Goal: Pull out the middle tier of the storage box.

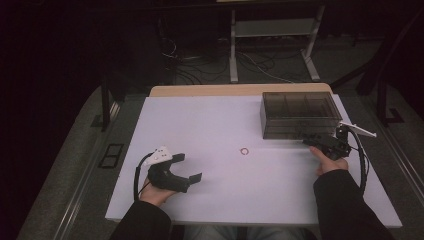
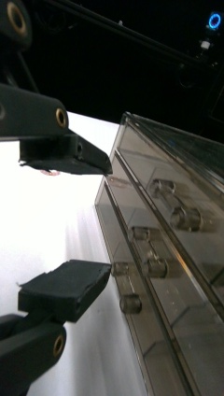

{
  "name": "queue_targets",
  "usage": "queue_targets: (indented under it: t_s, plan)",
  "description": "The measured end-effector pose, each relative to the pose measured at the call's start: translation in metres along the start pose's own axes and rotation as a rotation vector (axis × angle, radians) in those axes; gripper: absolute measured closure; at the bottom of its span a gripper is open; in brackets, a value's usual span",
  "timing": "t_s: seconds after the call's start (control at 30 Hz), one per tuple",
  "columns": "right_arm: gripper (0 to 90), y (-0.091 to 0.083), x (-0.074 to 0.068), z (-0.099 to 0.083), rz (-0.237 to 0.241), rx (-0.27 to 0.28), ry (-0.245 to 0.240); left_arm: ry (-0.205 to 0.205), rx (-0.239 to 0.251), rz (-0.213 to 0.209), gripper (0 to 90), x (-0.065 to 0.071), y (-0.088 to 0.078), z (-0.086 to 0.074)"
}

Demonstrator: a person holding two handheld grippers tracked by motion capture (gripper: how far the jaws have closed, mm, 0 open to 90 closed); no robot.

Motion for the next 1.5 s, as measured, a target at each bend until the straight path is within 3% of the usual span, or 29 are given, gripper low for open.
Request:
queue_targets:
  t_s: [0.4, 0.67, 1.07, 1.5]
  plan:
    - [58.2, 0.0, 0.006, 0.003, -0.056, 0.029, 0.035, 0.004, -0.009, -0.001, 0.0, 0.0, 0.001, 0.0]
    - [65.7, 0.0, 0.011, 0.007, -0.065, 0.064, 0.078, 0.006, -0.013, 0.001, 0.0, 0.001, 0.002, 0.0]
    - [67.3, 0.006, 0.016, 0.009, -0.062, 0.071, 0.138, 0.01, -0.019, 0.0, 0.0, 0.001, 0.003, -0.001]
    - [67.9, 0.014, 0.018, 0.009, -0.049, 0.093, 0.168, 0.016, -0.029, 0.0, 0.0, 0.001, 0.004, -0.001]
Point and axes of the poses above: each handheld gripper's, and its own axes: y roughly forward along the jaws, z roughly out of its top, x roughly to its right, the point moved 1 cm from there along y, roughly forward along the jaws, and after that the axes turned 6 degrees about -z, right-handed, at the moved point
